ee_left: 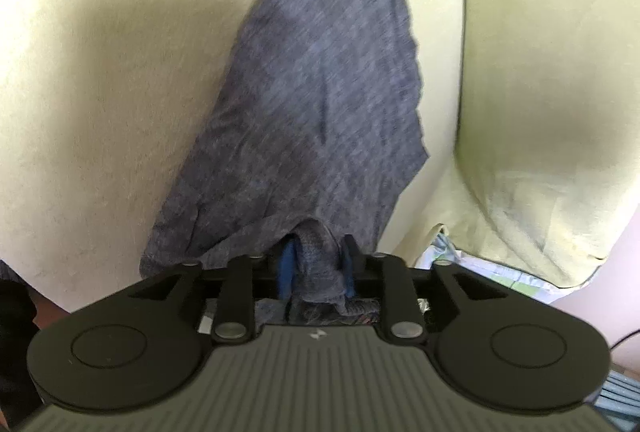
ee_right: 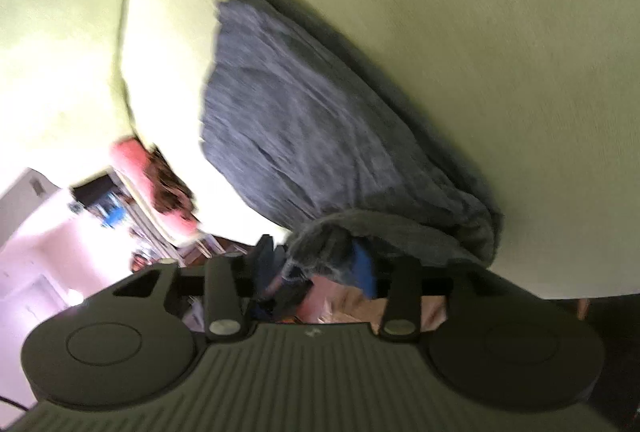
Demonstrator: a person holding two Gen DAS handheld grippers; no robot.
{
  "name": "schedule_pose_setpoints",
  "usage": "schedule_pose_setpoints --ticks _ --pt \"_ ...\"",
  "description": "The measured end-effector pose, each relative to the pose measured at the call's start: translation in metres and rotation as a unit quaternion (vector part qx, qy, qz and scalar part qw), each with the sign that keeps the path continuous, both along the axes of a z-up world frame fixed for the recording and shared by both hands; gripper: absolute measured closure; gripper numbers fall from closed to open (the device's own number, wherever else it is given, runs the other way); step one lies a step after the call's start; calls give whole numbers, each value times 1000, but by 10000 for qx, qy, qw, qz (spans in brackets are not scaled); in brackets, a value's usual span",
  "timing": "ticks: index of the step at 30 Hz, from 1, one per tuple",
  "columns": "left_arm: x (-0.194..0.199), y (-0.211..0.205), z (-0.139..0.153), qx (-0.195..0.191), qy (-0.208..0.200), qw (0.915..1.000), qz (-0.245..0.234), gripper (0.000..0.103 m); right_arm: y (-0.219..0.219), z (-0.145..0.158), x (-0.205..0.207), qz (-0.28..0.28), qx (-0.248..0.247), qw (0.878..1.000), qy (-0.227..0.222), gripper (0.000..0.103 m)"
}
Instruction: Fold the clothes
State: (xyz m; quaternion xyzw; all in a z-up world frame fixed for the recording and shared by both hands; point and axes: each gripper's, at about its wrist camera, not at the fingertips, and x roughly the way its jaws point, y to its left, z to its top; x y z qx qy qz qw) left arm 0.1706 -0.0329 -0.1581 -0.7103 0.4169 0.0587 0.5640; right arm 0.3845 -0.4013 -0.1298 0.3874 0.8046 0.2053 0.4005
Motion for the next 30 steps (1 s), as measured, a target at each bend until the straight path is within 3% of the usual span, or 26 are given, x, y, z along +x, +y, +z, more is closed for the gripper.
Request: schedule_pose_setpoints --ticks 2,5,6,7,9,11,12,13,14,16,17,18,19,20,21,23,25,27,30 --pt "-8 9 10 186 -78 9998 92 59 -10 12 3 -200 12 9992 -344 51" --pt "-8 19 37 1077 -284 9929 -425 59 -13 36 8 14 104 9926 -1206 49" --pt "-2 18 49 1591 -385 9826 -879 59 -3 58 9 720 121 9734 -2173 48" --pt "3 16 55 1874 -460 9738 -1206 59 8 70 3 1333 117 9496 -2836 48" --pt "23 -1 75 3020 -684 9156 -2566 59 29 94 -7 2487 122 8800 -4044 47" --pt "34 -19 82 3676 -1055 8532 -3546 59 42 104 -24 3245 314 8174 -4749 48" --pt "39 -29 85 3970 -1295 8169 -3978 59 49 109 -33 3644 422 7779 -5102 47" --pt "42 -34 86 4073 -1447 7988 -4184 58 57 113 -47 4133 577 7239 -5494 47" --pt "47 -43 86 4213 -1758 7655 -4535 58 60 114 -54 4323 665 7016 -5625 45" --pt "54 -51 84 4367 -2041 7297 -4849 45 70 112 -67 4825 919 6370 -5941 44" --pt "59 -55 80 4493 -2206 7023 -5061 42 73 110 -68 4929 970 6227 -5999 44" --pt "60 -56 78 4549 -2304 6866 -5182 41 76 107 -70 5031 1021 6081 -6055 43" --pt "64 -57 76 4572 -2352 6780 -5253 41 79 105 -71 5125 1068 5942 -6105 44" --pt "69 -58 71 4627 -2454 6598 -5388 41 80 105 -73 5187 1100 5847 -6140 44" --pt "68 -59 69 4658 -2526 6492 -5456 41 80 105 -75 5253 1133 5752 -6168 44" --pt "71 -57 64 4647 -2652 6383 -5535 41 82 101 -78 5417 1219 5587 -6161 44" --pt "73 -59 58 4582 -2750 6320 -5612 41 85 96 -76 5537 1332 5502 -6107 44" --pt "74 -63 54 4508 -2903 6195 -5733 42 85 92 -75 5619 1385 5399 -6113 47" --pt "76 -69 51 4508 -3019 6067 -5810 44 86 89 -71 5600 1433 5466 -6059 49"
